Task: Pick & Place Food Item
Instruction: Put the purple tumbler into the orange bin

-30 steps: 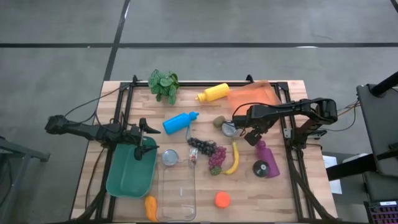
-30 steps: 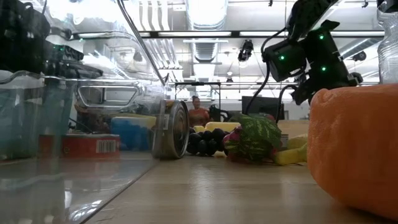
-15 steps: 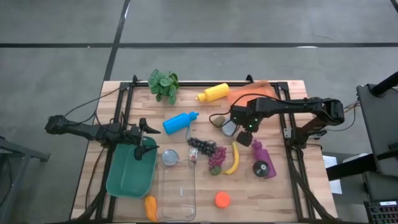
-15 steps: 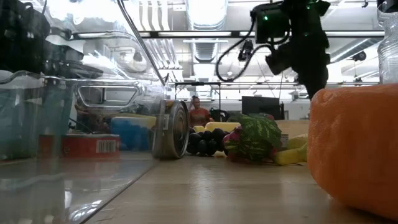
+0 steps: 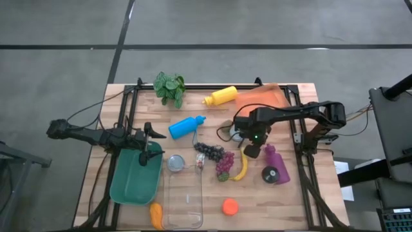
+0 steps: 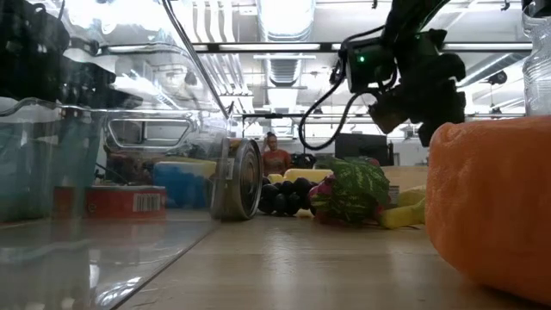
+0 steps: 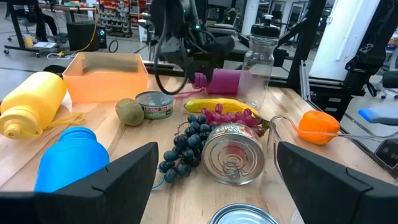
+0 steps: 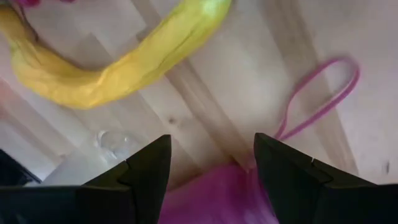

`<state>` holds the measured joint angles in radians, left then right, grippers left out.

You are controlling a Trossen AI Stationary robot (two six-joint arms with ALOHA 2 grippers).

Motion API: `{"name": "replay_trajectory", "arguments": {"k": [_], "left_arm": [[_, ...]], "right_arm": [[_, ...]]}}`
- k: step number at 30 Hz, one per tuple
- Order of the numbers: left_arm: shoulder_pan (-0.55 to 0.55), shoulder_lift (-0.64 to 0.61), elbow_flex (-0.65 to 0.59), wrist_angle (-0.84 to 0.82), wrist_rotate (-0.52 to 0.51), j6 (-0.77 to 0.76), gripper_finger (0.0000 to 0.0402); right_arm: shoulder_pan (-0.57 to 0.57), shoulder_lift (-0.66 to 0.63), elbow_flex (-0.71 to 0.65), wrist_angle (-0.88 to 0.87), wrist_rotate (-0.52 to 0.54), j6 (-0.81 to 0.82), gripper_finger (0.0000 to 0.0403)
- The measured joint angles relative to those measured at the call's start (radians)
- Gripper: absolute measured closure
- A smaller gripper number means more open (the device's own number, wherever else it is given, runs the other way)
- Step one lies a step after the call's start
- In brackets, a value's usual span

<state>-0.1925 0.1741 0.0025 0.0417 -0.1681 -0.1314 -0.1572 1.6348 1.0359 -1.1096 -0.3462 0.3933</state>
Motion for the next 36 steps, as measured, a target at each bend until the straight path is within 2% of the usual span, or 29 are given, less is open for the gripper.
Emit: {"name": "replay_trajectory", "arguments": {"k": [11,19,36], "left_arm": [[0.0,0.0,0.0,0.0,0.0,0.0,0.0066],[0.0,0.0,0.0,0.0,0.0,0.0,0.0066],[0.0,0.0,0.0,0.0,0.0,0.0,0.0066]], "right_arm": [[0.009,0.003,-0.047,-0.03,-0.004,0.045,0.0175],[0.009,0.003,-0.115,0.051,-0.002,0.056,0.0175],[0.009,0.003,-0.18,0.014,0.057,0.087,0.0175]]}}
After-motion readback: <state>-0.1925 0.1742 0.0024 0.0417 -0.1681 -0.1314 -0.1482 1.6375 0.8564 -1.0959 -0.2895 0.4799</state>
